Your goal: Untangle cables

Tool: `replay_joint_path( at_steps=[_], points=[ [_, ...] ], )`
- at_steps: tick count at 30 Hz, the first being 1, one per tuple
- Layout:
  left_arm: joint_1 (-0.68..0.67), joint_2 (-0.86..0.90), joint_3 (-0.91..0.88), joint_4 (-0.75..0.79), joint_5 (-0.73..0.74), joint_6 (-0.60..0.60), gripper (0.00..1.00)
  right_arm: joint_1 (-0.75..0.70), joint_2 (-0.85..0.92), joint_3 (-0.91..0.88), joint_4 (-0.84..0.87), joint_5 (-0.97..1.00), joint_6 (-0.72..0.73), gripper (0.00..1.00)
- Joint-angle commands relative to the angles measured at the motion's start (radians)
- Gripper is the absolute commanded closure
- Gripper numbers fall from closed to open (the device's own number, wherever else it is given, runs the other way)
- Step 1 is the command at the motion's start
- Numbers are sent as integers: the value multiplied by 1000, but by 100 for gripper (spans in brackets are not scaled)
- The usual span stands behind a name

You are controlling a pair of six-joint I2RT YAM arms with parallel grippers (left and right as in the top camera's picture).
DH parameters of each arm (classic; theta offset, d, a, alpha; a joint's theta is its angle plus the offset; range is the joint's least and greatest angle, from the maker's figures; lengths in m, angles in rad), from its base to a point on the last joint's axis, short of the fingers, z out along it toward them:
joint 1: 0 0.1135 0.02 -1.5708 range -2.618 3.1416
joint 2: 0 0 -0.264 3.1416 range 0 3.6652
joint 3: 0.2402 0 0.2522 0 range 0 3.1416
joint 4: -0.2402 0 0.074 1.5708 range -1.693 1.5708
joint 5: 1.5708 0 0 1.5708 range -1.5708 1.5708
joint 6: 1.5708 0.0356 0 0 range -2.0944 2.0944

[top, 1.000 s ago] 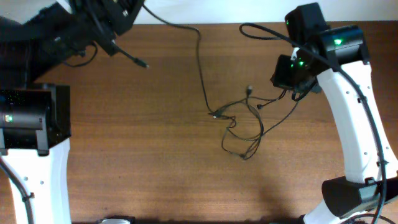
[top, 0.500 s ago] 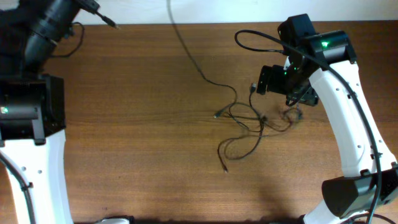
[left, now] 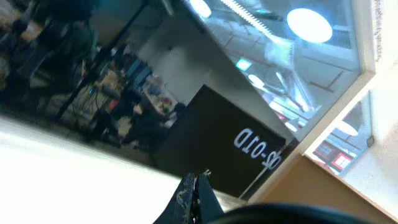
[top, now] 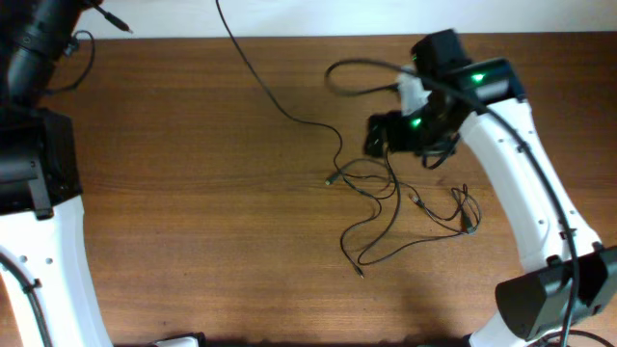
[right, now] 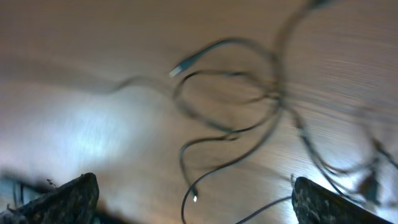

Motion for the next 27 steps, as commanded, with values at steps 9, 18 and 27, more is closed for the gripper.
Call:
replay_joint_path(
  at_steps=[9,18,27],
  points=[
    [5,-14,7,-124,-87,-17,100,197,-3,-53,286,-20,-280,2],
    [4,-18,7,-131,-87,-17,100,228,77,-53,386,160,-270,1],
    [4,-18,7,-186,-87,-16,100,235,146,-48,509,153,-208,48]
  ],
)
